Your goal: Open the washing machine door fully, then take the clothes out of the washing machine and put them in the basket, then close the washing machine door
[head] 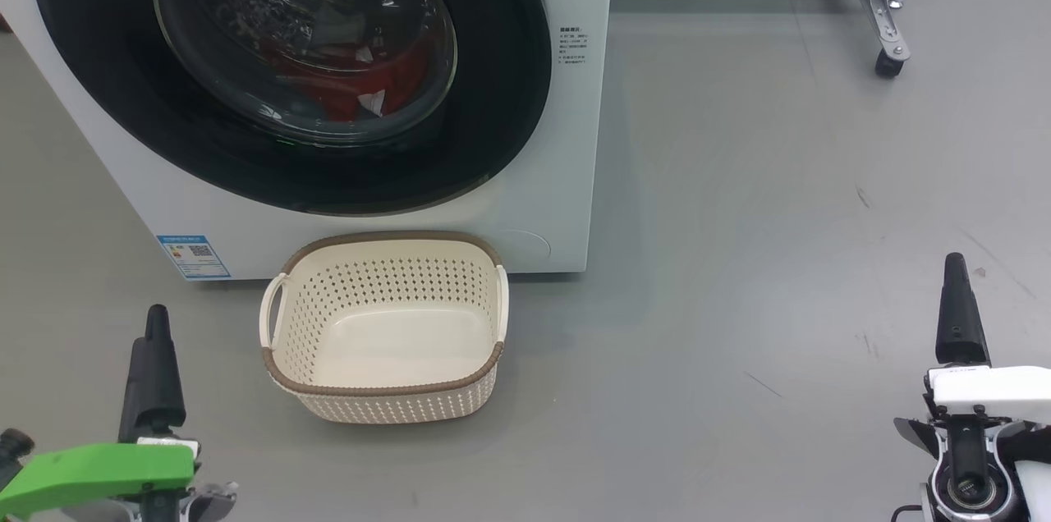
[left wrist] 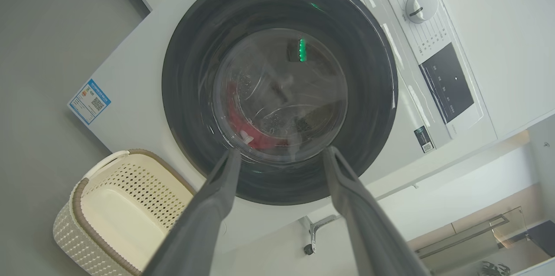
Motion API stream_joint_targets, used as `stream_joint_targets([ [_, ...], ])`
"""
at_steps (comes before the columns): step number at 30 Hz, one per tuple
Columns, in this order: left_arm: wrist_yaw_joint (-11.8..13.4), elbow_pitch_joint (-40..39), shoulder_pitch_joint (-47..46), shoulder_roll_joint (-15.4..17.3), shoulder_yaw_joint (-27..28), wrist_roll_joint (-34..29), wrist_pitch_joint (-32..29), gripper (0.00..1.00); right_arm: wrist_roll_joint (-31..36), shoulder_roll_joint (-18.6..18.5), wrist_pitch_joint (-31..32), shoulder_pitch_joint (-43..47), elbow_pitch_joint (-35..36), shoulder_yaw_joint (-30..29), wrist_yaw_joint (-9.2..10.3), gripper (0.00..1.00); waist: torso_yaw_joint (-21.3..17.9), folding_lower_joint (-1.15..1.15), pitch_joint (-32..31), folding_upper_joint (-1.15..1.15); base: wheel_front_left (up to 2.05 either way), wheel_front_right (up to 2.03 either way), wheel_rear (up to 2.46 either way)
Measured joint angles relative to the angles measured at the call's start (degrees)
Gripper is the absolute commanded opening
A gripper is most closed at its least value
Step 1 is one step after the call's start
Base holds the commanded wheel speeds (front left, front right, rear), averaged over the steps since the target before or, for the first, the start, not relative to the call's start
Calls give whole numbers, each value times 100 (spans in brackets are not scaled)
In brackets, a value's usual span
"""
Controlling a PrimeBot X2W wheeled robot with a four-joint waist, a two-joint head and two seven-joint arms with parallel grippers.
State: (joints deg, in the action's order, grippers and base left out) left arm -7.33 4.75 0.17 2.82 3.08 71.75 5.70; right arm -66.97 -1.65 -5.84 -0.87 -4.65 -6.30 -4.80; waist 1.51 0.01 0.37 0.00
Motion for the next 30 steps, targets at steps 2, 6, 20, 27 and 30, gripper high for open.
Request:
stream_joint_targets([
  [2,0,-34,2,15,11,-247,48,100,211,-2,-16,0,60,54,26,100,6,0,1,0,0,0,0],
  [6,0,-133,5,35,12,-671,103,100,748,-7,-108,0,162,154,99,100,20,0,3,0,0,0,0],
  [20,0,-356,35,186,-134,-2461,364,100,2597,-19,-360,2,374,721,442,100,70,0,-2,0,0,0,0],
  [27,-1,-469,108,288,-302,-3497,505,100,3378,-29,-470,20,339,1004,650,100,89,0,-5,0,0,0,0],
  [30,-1,-491,110,289,-359,-3878,557,100,3561,-34,-517,27,280,1100,708,100,97,0,-7,0,0,0,0],
])
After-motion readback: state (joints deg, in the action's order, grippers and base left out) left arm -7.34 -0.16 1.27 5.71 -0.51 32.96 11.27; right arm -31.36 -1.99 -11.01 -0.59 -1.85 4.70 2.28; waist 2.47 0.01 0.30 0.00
